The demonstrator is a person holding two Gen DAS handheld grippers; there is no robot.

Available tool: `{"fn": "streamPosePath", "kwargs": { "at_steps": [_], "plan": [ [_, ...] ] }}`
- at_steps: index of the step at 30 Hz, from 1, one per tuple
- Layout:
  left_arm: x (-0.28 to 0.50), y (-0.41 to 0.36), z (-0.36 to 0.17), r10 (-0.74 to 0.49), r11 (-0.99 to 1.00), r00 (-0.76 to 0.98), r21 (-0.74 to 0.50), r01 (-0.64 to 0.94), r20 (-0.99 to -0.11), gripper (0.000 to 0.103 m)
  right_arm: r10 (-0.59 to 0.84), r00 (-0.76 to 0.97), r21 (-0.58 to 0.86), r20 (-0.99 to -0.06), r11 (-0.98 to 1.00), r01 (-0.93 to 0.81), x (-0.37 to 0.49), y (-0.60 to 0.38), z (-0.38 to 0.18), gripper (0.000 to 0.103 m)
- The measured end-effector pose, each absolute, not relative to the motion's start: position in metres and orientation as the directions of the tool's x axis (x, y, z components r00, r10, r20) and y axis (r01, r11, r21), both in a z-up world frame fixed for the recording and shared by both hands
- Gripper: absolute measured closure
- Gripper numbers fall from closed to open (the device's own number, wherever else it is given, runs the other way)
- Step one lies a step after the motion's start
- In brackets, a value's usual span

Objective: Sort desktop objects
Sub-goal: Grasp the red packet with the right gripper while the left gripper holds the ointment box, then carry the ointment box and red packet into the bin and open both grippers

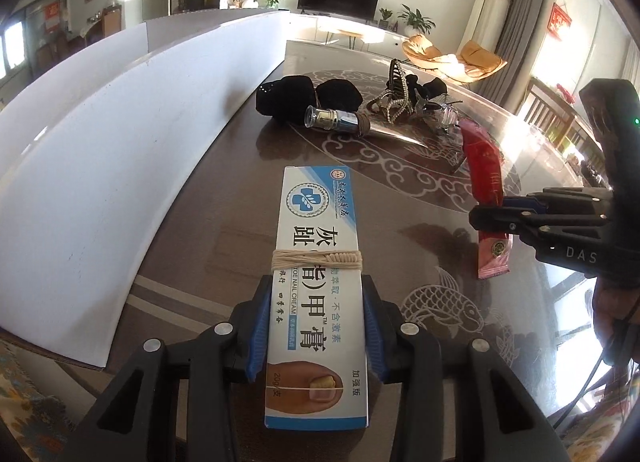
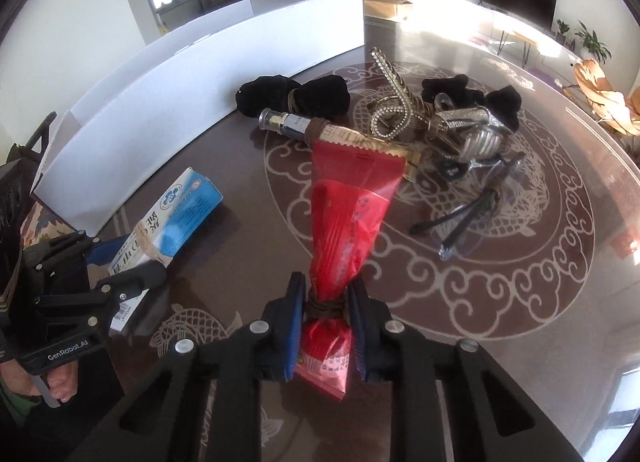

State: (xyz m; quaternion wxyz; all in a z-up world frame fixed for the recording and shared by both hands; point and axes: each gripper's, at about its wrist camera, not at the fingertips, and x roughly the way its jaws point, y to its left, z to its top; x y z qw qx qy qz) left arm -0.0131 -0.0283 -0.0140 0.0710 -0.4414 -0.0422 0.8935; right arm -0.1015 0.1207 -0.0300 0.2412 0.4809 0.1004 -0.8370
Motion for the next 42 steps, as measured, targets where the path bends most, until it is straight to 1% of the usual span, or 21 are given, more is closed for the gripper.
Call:
{"fn": "streamPosePath", "kwargs": {
  "at_steps": [4, 6, 7, 8, 9, 10, 11, 15, 18, 22, 26, 29, 32, 35, 36, 38, 42],
  "plan": [
    [-0.014, -0.024, -0.015, 0.143, -0.990, -0.600, -0.106, -0.096, -0.787, 0.062, -0.261, -0.441, -0.014, -0.858, -0.848, 0.529, -0.090, 0.116, -0.037, 0.078],
    [-0.013, -0.022, -0.015, 0.131, -0.991, -0.603, -0.095, -0.091, -0.787, 0.062, -0.251, -0.425, -0.012, -0.870, -0.851, 0.526, -0.093, 0.115, -0.045, 0.069],
    [-0.013, -0.022, -0.015, 0.127, -0.992, -0.605, -0.093, -0.087, -0.786, 0.062, -0.257, -0.431, -0.009, -0.865, -0.851, 0.525, -0.094, 0.114, -0.045, 0.062],
    [-0.013, -0.022, -0.016, 0.124, -0.992, -0.608, -0.092, -0.084, -0.784, 0.062, -0.259, -0.438, -0.011, -0.861, -0.850, 0.526, -0.097, 0.113, -0.046, 0.061],
    [-0.013, -0.022, -0.016, 0.122, -0.993, -0.611, -0.092, -0.080, -0.782, 0.062, -0.262, -0.449, -0.017, -0.854, -0.850, 0.527, -0.095, 0.113, -0.046, 0.061],
    [-0.012, -0.022, -0.016, 0.120, -0.993, -0.615, -0.093, -0.075, -0.780, 0.062, -0.260, -0.455, -0.019, -0.852, -0.852, 0.522, -0.091, 0.113, -0.047, 0.068],
    [-0.011, -0.023, -0.016, 0.120, -0.993, -0.618, -0.097, -0.070, -0.777, 0.063, -0.253, -0.459, -0.022, -0.852, -0.858, 0.513, -0.089, 0.115, -0.046, 0.082],
    [0.000, -0.031, -0.001, 0.156, -0.987, -0.658, -0.146, -0.070, -0.737, 0.063, -0.264, -0.472, -0.008, -0.841, -0.867, 0.499, -0.084, 0.121, -0.033, 0.082],
    [0.010, -0.037, 0.020, 0.190, -0.978, -0.699, -0.193, -0.075, -0.690, 0.063, -0.294, -0.481, 0.018, -0.826, -0.867, 0.498, -0.079, 0.126, -0.014, 0.082],
    [0.020, -0.047, 0.050, 0.206, -0.968, -0.749, -0.244, -0.061, -0.630, 0.063, -0.326, -0.501, 0.019, -0.802, -0.851, 0.525, -0.079, 0.120, 0.012, 0.082],
    [0.023, -0.069, 0.089, 0.202, -0.959, -0.797, -0.281, -0.043, -0.569, 0.063, -0.388, -0.527, 0.036, -0.756, -0.829, 0.559, -0.091, 0.098, 0.051, 0.082],
    [0.015, -0.099, 0.116, 0.172, -0.959, -0.819, -0.282, -0.012, -0.548, 0.063, -0.448, -0.541, 0.049, -0.712, -0.801, 0.597, -0.110, 0.066, 0.086, 0.082],
    [-0.003, -0.137, 0.131, 0.097, -0.966, -0.823, -0.252, 0.057, -0.559, 0.063, -0.514, -0.536, 0.065, -0.670, -0.760, 0.647, -0.129, 0.017, 0.115, 0.082],
    [-0.026, -0.182, 0.131, 0.027, -0.954, -0.806, -0.256, 0.156, -0.592, 0.063, -0.563, -0.501, 0.085, -0.658, -0.716, 0.693, -0.153, -0.042, 0.125, 0.082],
    [-0.035, -0.197, 0.128, 0.010, -0.945, -0.794, -0.266, 0.192, -0.608, 0.063, -0.576, -0.476, 0.103, -0.664, -0.702, 0.705, -0.163, -0.062, 0.123, 0.082],
    [-0.052, -0.224, 0.116, -0.022, -0.927, -0.760, -0.272, 0.260, -0.649, 0.063, -0.566, -0.449, 0.091, -0.691, -0.685, 0.723, -0.179, -0.104, 0.110, 0.082],
    [-0.080, -0.253, 0.088, -0.077, -0.908, -0.677, -0.229, 0.350, -0.732, 0.063, -0.481, -0.410, 0.047, -0.775, -0.690, 0.722, -0.212, -0.166, 0.066, 0.082]
  ]
}}
